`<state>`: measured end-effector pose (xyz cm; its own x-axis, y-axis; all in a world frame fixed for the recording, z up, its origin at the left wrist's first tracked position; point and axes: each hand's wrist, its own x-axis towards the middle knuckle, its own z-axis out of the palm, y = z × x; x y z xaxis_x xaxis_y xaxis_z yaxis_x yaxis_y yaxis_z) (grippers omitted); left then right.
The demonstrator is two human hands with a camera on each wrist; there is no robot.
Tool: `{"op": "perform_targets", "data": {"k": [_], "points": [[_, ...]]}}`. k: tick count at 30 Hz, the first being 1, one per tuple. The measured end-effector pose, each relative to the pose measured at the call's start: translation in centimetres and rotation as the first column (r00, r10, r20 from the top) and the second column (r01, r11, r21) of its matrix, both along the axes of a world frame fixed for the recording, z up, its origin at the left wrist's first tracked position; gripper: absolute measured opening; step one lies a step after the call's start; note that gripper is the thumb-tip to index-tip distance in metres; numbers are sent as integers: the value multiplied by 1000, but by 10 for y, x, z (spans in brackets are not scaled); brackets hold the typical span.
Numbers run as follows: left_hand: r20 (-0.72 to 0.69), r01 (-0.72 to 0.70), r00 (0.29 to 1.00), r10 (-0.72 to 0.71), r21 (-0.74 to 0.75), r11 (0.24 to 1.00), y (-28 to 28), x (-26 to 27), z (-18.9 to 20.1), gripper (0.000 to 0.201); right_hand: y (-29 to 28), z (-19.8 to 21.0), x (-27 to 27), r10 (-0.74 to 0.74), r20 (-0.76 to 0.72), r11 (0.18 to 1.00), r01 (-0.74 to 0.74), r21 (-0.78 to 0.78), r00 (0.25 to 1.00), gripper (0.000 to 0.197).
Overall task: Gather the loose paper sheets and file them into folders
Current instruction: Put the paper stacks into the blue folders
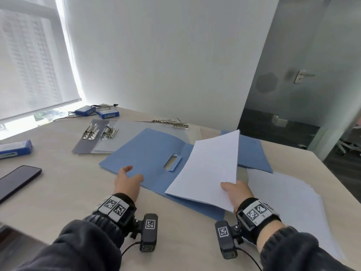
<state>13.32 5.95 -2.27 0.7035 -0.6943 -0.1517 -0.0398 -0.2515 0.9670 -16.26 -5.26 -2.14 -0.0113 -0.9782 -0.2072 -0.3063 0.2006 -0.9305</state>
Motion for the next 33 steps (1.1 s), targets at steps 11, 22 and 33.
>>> {"op": "perform_targets", "data": {"k": [11,22,33], "points": [[-465,-241,877,124,-202,949,-25,12,-10,76,-7,-3,30,45,-57,999,-45,0,997,7],[-636,8,736,-230,-332,943,-41,-13,-18,28,-26,-17,31,63,-18,998,-63,21,998,21],[-550,210,789,-272,-174,962,-52,-25,-15,22,-37,-15,25,42,7,999,-42,21,999,12]]}}
